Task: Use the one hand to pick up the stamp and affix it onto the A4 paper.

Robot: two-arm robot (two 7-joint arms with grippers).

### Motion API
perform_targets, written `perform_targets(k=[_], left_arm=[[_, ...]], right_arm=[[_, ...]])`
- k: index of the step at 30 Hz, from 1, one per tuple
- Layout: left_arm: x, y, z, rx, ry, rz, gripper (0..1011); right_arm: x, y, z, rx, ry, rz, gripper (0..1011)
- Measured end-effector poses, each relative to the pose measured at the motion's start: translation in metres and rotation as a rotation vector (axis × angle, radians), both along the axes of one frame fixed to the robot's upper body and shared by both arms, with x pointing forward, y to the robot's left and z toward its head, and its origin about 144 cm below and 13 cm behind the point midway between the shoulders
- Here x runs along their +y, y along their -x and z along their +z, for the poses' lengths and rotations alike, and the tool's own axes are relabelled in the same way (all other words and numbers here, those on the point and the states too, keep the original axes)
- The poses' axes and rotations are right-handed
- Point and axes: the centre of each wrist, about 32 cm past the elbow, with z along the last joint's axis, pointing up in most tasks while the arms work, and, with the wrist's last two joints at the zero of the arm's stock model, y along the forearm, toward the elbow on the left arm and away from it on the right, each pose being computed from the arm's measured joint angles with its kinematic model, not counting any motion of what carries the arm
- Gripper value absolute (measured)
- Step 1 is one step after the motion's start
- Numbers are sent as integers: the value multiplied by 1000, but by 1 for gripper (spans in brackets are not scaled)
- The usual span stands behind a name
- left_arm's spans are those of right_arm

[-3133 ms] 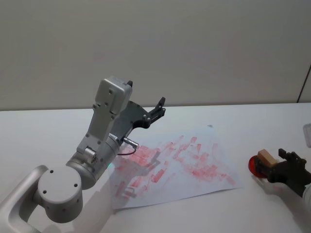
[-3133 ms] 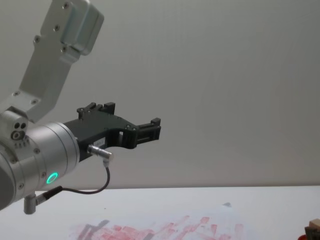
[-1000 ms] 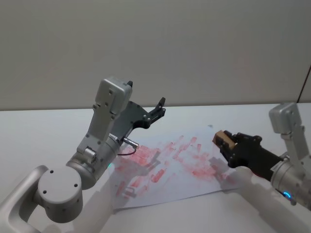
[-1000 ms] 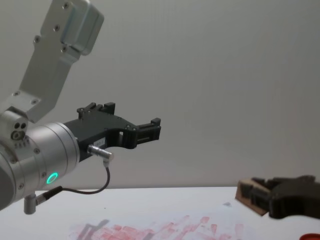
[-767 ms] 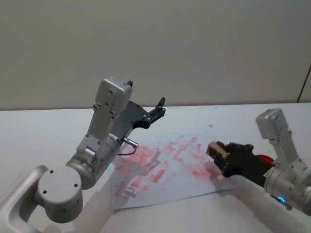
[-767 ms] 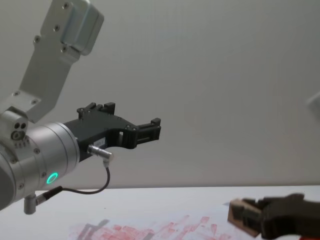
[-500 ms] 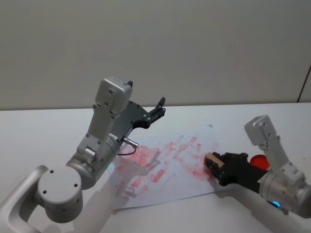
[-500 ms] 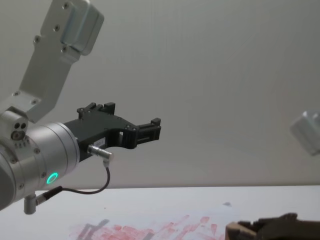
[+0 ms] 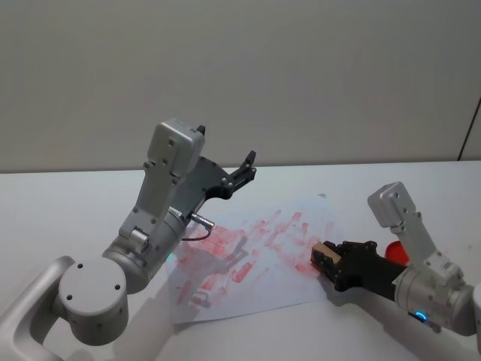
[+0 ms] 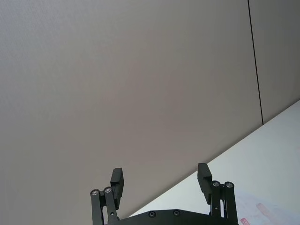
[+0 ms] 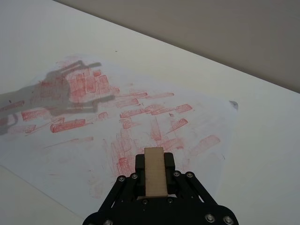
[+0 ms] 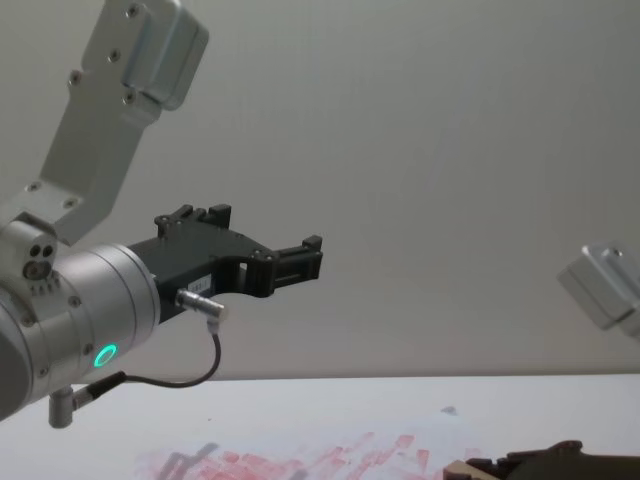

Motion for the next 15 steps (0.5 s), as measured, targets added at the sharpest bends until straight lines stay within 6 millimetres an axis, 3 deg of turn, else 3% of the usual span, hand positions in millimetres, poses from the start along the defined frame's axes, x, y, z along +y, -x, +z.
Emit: perform_targets(k=[15], left_arm=[[0,0,0,0,0,0,1001]], right_arm=[[2,-2,5,-50,-28,-11,217]])
